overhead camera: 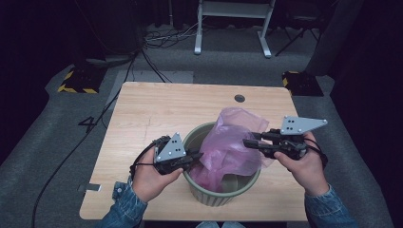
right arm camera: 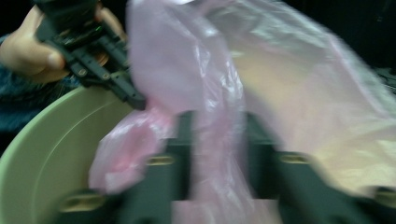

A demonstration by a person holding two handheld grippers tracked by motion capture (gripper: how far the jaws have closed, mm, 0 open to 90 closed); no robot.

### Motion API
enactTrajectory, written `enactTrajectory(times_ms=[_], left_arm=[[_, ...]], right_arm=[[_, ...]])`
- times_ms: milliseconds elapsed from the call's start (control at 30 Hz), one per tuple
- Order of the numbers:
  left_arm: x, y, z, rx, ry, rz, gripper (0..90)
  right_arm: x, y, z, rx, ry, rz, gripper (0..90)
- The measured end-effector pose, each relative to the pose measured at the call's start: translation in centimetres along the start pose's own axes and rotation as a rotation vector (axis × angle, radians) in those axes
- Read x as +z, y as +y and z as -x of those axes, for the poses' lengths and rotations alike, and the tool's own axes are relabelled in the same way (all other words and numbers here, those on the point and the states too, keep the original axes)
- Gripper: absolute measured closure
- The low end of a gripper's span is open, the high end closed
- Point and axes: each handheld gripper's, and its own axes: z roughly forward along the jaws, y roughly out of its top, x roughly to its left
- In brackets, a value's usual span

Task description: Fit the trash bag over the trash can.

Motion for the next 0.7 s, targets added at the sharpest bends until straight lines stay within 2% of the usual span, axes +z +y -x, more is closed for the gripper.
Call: enactTrajectory(times_ms=[33,100,167,333,500,567,600,633,700], left_arm=[[-0.2,0.2,0.0,0.004,0.008,0.004,65.6],[-0.5,0.6,0.1,0.004,0.024,0.019,55.8],[-1.0,1.2,0.2,0.004,0.039,0.041,50.1],[-2.0,3.2,0.1,0.032,0.056,0.089,49.6],[-1.5,4.5,0.0,0.048,0.053,0.125,49.9],[-1.2,4.8,-0.2,0.05,0.035,0.132,52.5],[-1.0,4.8,-0.2,0.045,0.022,0.135,56.8],[-0.9,4.8,-0.2,0.044,0.017,0.142,61.7],[-0.8,4.7,-0.2,0.054,0.02,0.145,78.4]], right_arm=[[0.0,0.1,-0.3,-0.01,0.004,0.004,86.3],[0.0,0.2,-0.8,-0.027,0.008,0.005,88.1],[0.0,0.4,-1.2,-0.036,0.014,0.003,88.5],[0.1,0.6,-1.9,-0.044,0.026,0.005,88.6],[0.3,0.6,-2.3,-0.045,0.031,0.004,88.5],[0.3,0.5,-2.3,-0.042,0.033,0.004,88.3],[0.4,0.5,-2.3,-0.042,0.034,0.001,87.8],[0.4,0.4,-2.3,-0.038,0.035,-0.004,87.0],[0.4,0.2,-2.2,-0.034,0.031,-0.008,85.0]])
